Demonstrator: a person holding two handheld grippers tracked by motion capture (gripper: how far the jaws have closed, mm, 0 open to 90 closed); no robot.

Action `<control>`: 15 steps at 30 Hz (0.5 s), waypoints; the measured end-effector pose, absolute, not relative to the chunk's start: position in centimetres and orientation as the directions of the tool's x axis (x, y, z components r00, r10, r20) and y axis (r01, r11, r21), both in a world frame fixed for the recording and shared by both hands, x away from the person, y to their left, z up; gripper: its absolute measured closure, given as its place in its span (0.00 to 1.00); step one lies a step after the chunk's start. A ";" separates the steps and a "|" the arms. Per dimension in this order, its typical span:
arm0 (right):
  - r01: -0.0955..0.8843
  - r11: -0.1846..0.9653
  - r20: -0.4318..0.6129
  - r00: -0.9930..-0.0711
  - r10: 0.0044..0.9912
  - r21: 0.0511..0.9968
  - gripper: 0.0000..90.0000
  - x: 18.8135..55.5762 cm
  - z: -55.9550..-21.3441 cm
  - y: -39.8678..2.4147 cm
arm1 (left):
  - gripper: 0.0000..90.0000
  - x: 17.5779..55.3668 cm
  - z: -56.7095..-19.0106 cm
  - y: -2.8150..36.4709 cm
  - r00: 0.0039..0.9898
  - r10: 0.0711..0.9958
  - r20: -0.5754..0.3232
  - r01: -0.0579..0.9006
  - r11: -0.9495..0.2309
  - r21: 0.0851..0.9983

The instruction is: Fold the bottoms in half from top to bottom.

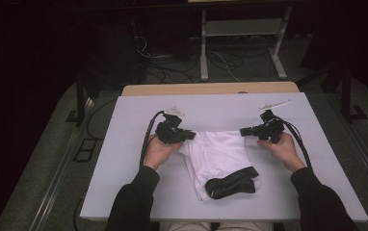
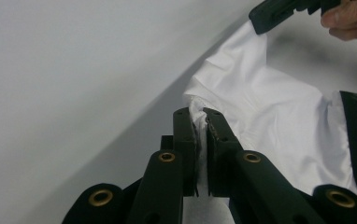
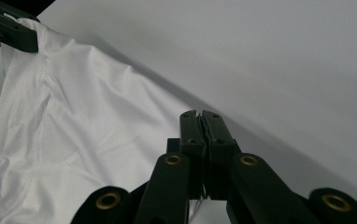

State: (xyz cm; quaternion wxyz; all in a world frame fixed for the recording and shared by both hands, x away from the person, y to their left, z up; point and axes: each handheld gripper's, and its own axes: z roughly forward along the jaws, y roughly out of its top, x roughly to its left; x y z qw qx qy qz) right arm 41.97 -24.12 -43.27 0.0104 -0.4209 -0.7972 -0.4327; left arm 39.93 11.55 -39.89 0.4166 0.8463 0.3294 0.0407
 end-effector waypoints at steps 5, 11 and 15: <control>0.683 0.241 0.385 -0.627 0.678 0.689 0.96 42.4 -43.4 -23.9 | 0.93 41.3 -40.5 11.9 0.765 0.607 -0.217 0.534 -0.409 0.740; 0.689 0.216 0.383 -0.603 0.700 0.692 0.96 42.9 -43.8 -23.9 | 0.93 42.8 -41.1 11.8 0.754 0.620 -0.215 0.539 -0.398 0.742; 0.691 0.197 0.387 -0.591 0.708 0.695 0.96 43.3 -44.0 -23.9 | 0.93 43.4 -41.1 11.7 0.754 0.623 -0.209 0.539 -0.403 0.740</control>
